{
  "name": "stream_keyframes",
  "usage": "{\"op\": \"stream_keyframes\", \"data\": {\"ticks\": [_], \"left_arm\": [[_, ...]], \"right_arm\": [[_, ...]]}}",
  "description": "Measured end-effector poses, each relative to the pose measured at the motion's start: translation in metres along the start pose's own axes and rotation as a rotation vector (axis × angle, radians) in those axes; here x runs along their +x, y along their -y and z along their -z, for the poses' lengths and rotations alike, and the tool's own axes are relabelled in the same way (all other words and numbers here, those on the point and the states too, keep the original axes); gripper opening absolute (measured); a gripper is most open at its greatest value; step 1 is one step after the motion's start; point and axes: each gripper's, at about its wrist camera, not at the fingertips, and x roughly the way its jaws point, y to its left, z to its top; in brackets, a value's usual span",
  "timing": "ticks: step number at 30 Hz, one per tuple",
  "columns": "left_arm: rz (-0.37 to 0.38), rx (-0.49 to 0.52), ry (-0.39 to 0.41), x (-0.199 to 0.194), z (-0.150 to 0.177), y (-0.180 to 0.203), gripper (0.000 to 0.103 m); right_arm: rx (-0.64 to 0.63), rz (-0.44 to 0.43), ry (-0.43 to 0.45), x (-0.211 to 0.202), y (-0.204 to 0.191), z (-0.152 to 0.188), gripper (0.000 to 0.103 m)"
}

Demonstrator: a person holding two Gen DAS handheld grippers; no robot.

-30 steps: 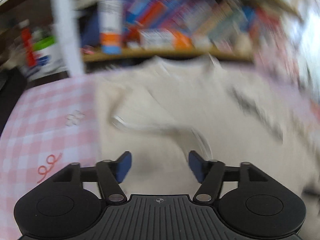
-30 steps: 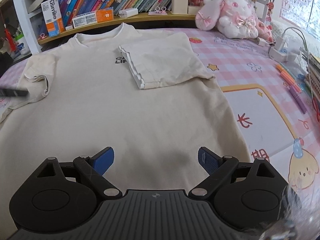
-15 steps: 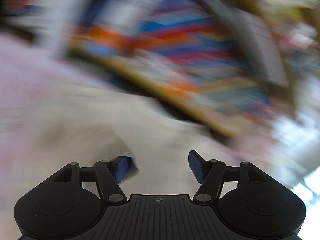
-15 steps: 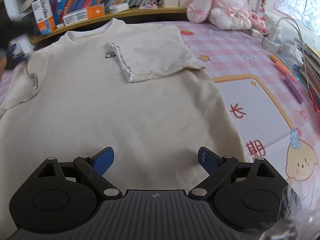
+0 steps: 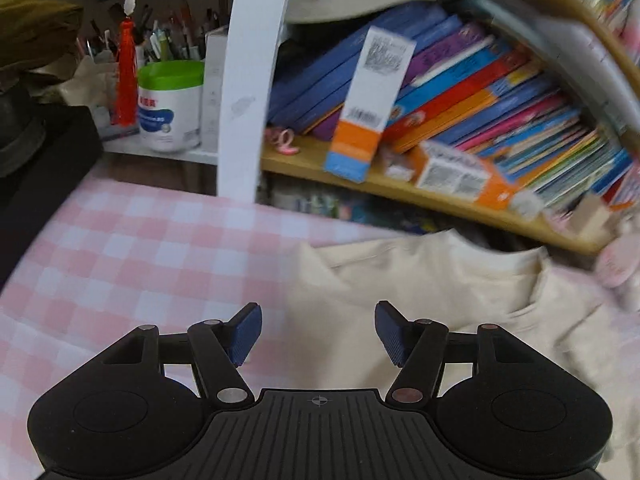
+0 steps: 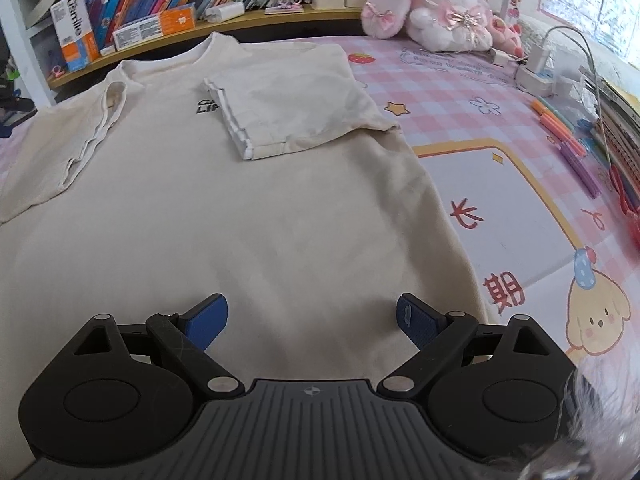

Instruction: Fold clothes

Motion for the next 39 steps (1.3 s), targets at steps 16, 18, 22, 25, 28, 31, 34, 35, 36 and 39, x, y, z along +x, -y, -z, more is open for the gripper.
{"op": "stream_keyframes", "data": {"ticks": [16, 18, 22, 25, 28, 31, 34, 35, 36, 39], "left_arm": [[0.186, -0.373, -0.099, 0.019, 0.002, -0.088, 0.016], [0.206, -0.333, -0.101, 0.009, 0.007, -0.087, 0.037], [0.213, -0.24, -0.098, -0.008, 0.019, -0.074, 0.05], [0.183, -0.184, -0.098, -0.016, 0.026, -0.061, 0.049], [0.128, -0.133, -0.126, -0.022, 0.028, -0.051, 0.033], [0.105, -0.099, -0.149, -0.023, 0.03, -0.048, 0.0], [0.115, -0.076, -0.14, -0.023, 0.031, -0.052, 0.0], [0.116, -0.076, -0.137, -0.022, 0.03, -0.053, 0.001], [0.117, -0.073, -0.137, -0.021, 0.03, -0.053, 0.001], [0.112, -0.023, -0.123, -0.023, 0.033, -0.049, 0.004]], "right_arm": [[-0.039, 0.048, -0.008, -0.008, -0.009, 0.006, 0.092], [-0.034, 0.05, -0.003, -0.009, -0.009, 0.006, 0.092], [-0.006, 0.051, -0.006, -0.008, -0.008, 0.006, 0.092], [0.001, 0.047, -0.007, -0.008, -0.011, 0.005, 0.092], [-0.024, 0.039, 0.001, -0.011, -0.017, 0.006, 0.092], [-0.031, 0.04, 0.013, -0.015, -0.019, 0.008, 0.092], [-0.021, 0.046, 0.023, -0.018, -0.018, 0.009, 0.092], [-0.015, 0.048, 0.025, -0.018, -0.017, 0.009, 0.092], [-0.01, 0.049, 0.026, -0.019, -0.017, 0.01, 0.092], [-0.003, 0.05, 0.021, -0.02, -0.015, 0.013, 0.092]]}}
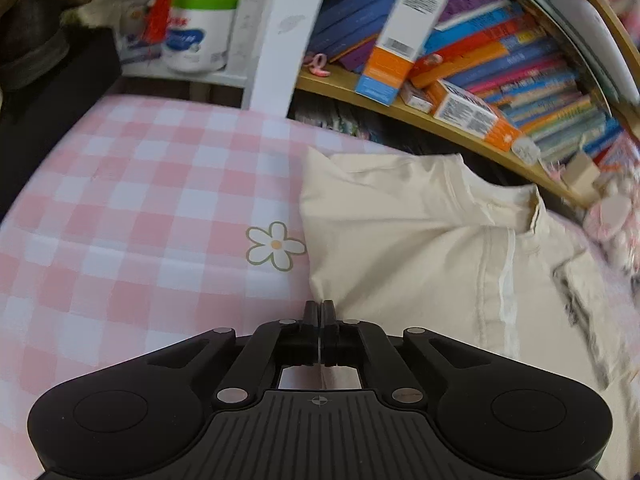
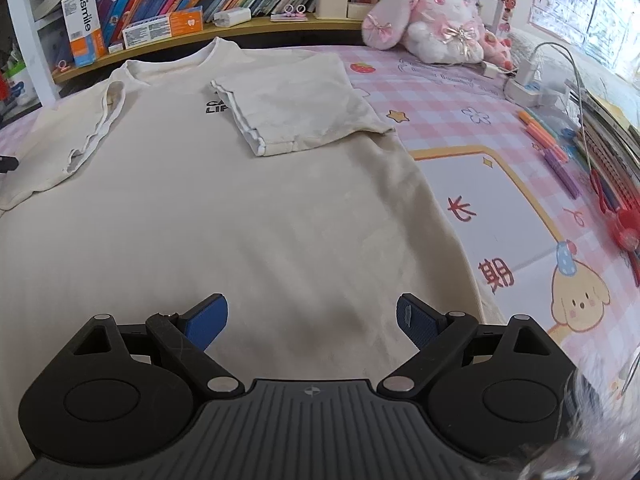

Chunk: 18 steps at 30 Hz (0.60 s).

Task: Fold clothes
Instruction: 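Open the left gripper and move both grippers to the shirt hem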

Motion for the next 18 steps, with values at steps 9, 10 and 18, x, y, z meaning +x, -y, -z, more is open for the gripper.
{"op": "stream_keyframes", "data": {"ticks": [9, 10, 18], "left_arm": [[-0.014, -0.033, 0.036, -0.026, 0.025, -0.004, 0.037], [-0.02, -0.026, 0.038, -0.032, 0.031, -0.004, 0.039], [-0.047, -0.034, 0.09, -0.098, 0.097, -0.002, 0.061]], "right_arm": [[-0.014, 0.018, -0.001, -0.011, 0.007, 0.013, 0.092], [-0.007, 0.018, 0.0, -0.012, 0.009, 0.013, 0.092], [0.005, -0.013, 0.039, -0.018, 0.027, 0.007, 0.092]]}}
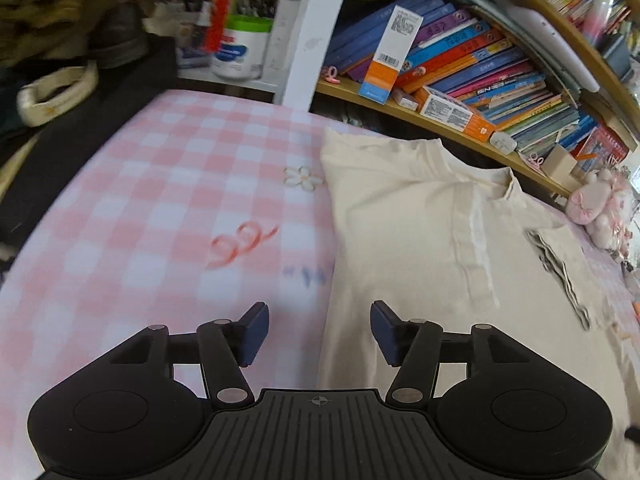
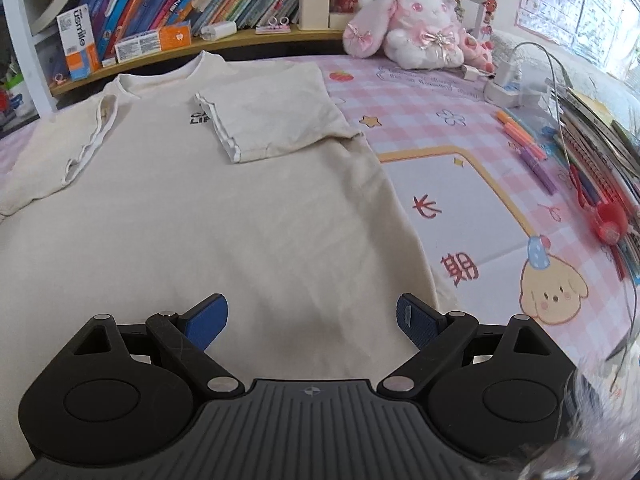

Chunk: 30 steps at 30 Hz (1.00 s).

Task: Fold clothes
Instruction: 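Open the left gripper and move both grippers to the shirt hem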

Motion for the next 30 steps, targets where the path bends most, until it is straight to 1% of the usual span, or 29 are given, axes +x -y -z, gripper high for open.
{"op": "stream_keyframes", "data": {"ticks": [3, 6, 9, 14, 17, 18, 19, 20, 21, 22, 24, 27, 29, 30], "left_arm": [[-0.033, -0.009, 0.028, -0.029, 0.026, 0.004, 0.069], [-0.061, -0.007, 0.03, -0.05, 0.048, 0.013, 0.075], [-0.09, 0.006, 0.02, -0.062, 0.064, 0.022, 0.077], [-0.164, -0.013, 0.013, -0.082, 0.091, 0.037, 0.077], [-0.195, -0.004, 0.011, -0.092, 0.107, 0.046, 0.077], [-0.212, -0.001, 0.01, -0.095, 0.111, 0.049, 0.077], [-0.23, -0.001, 0.009, -0.097, 0.115, 0.052, 0.077], [-0.247, -0.005, 0.009, -0.101, 0.12, 0.053, 0.077], [-0.256, -0.012, 0.013, -0.104, 0.123, 0.055, 0.077], [-0.262, -0.02, 0.017, -0.108, 0.126, 0.056, 0.077], [-0.273, -0.022, 0.027, -0.115, 0.134, 0.059, 0.077], [-0.319, 0.034, 0.038, -0.12, 0.144, 0.065, 0.077], [-0.339, 0.07, 0.021, -0.118, 0.149, 0.067, 0.077], [-0.344, 0.081, 0.01, -0.116, 0.151, 0.067, 0.077]], "right_arm": [[-0.02, -0.037, 0.008, 0.0, 0.004, -0.001, 0.092], [-0.046, -0.069, 0.023, -0.005, 0.009, 0.001, 0.092], [-0.073, -0.099, 0.043, -0.011, 0.016, 0.003, 0.092], [-0.08, -0.123, 0.058, -0.019, 0.042, 0.013, 0.092], [-0.083, -0.115, 0.064, -0.021, 0.061, 0.023, 0.089], [-0.092, -0.099, 0.067, -0.021, 0.068, 0.026, 0.087], [-0.102, -0.077, 0.071, -0.02, 0.074, 0.029, 0.08], [-0.109, -0.063, 0.067, -0.018, 0.081, 0.032, 0.076], [-0.114, -0.055, 0.057, -0.015, 0.088, 0.035, 0.068], [-0.118, -0.047, 0.047, -0.012, 0.095, 0.038, 0.062], [-0.115, -0.061, 0.038, -0.01, 0.107, 0.043, 0.058], [-0.118, -0.103, 0.034, -0.01, 0.118, 0.049, 0.057], [-0.132, -0.135, 0.034, -0.012, 0.12, 0.051, 0.05], [-0.145, -0.152, 0.035, -0.013, 0.119, 0.051, 0.043]]}}
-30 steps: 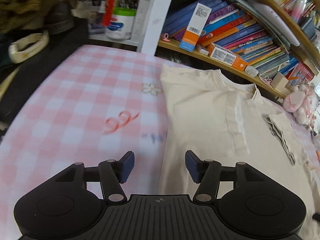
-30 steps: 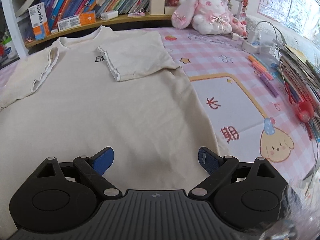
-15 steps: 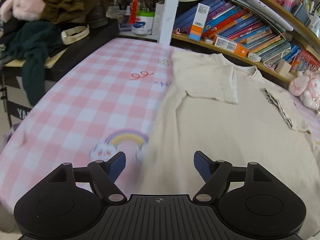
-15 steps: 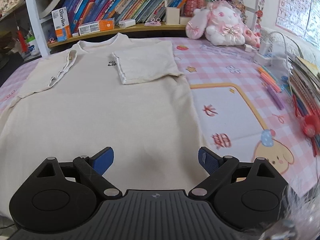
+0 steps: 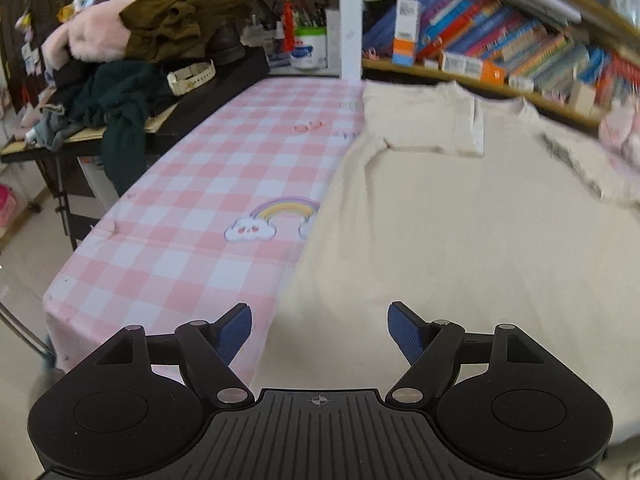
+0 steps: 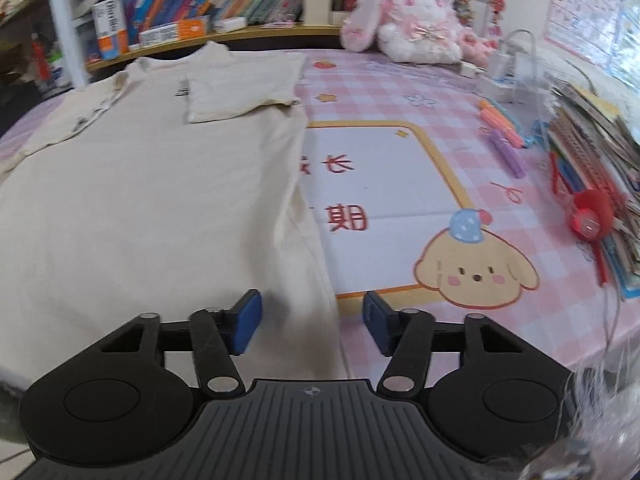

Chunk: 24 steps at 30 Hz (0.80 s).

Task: Fold clothes
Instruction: 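Open the left gripper and move both grippers to the shirt hem, then grasp the hem corners with the left and right grippers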

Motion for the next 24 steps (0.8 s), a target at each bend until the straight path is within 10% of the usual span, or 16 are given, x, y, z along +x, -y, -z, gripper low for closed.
{"op": "stream_keyframes", "data": {"ticks": [6, 16, 24], "left_arm": [[-0.042, -0.031, -0.019, 0.001, 0.006, -0.006, 0.076], [-0.017, -0.077, -0.037, -0.005, 0.01, -0.022, 0.076], [0.104, -0.097, -0.031, -0.032, 0.025, -0.04, 0.076]], "right_arm": [[-0.045, -0.055, -0.006, -0.001, -0.004, -0.004, 0.006], [0.029, -0.019, -0.019, -0.002, 0.013, -0.007, 0.006], [0.169, -0.077, -0.034, -0.043, 0.039, 0.008, 0.029]]}}
